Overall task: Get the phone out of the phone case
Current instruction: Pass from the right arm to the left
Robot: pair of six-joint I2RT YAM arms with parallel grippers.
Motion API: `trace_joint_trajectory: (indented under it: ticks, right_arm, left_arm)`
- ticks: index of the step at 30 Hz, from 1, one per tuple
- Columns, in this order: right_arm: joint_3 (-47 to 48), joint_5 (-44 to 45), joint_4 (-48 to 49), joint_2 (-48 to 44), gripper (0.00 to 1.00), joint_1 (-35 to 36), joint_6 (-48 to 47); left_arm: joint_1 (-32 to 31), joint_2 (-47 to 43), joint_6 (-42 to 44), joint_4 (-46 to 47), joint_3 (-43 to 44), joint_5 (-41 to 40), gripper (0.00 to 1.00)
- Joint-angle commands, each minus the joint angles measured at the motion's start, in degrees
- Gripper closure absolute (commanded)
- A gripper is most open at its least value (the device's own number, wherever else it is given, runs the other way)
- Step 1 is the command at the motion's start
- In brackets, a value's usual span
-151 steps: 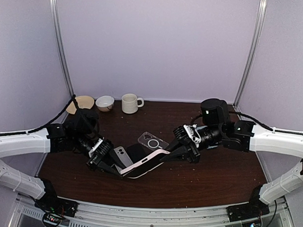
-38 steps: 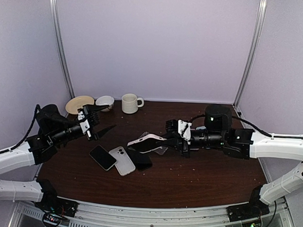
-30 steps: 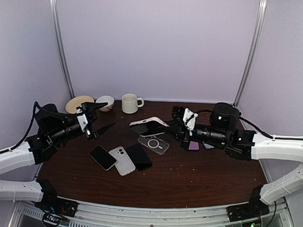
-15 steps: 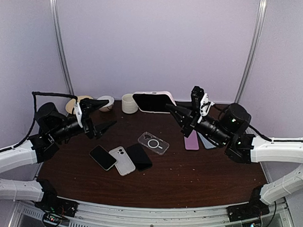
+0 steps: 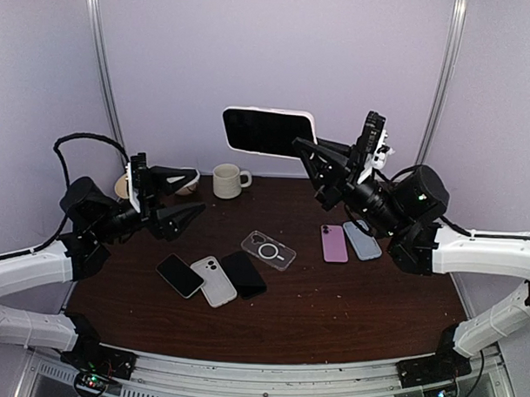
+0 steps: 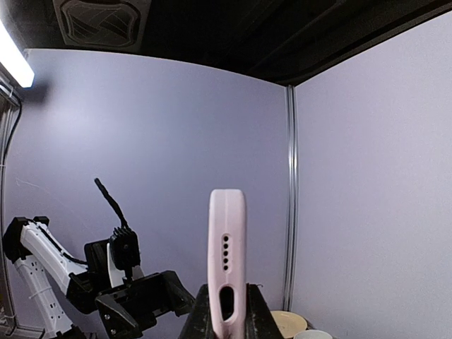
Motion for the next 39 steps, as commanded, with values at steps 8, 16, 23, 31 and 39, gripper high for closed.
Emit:
trace_joint_trajectory:
  ticks: [8, 16, 23, 31, 39]
  right_arm:
    - [7.0, 0.6, 11.3, 5.3, 1.0, 2.2, 13.8]
    - [7.0, -0.2, 16.0, 8.4, 1.0, 3.7, 19.3]
    - [7.4, -2.8, 17.2, 10.3, 1.0, 5.4, 22.2]
    - [7.8, -6.0, 15.6, 11.6, 1.0, 5.9, 22.5]
    - [7.7, -6.5, 15.0, 12.4, 1.0, 5.9, 20.8]
  left_arm:
    - [0.5, 3.5, -13.0, 20.2, -0.8, 8.0, 0.24]
    - [0.4, 5.7, -16.6, 23.3, -0.2, 8.0, 0.28]
    - [0.5, 5.4, -19.1, 23.6, -0.1, 5.0, 0.33]
    - [0.6, 5.1, -23.3, 22.5, 1.1, 5.0, 0.33]
    - [0.5, 5.2, -27.7, 21.3, 2.5, 7.4, 0.32]
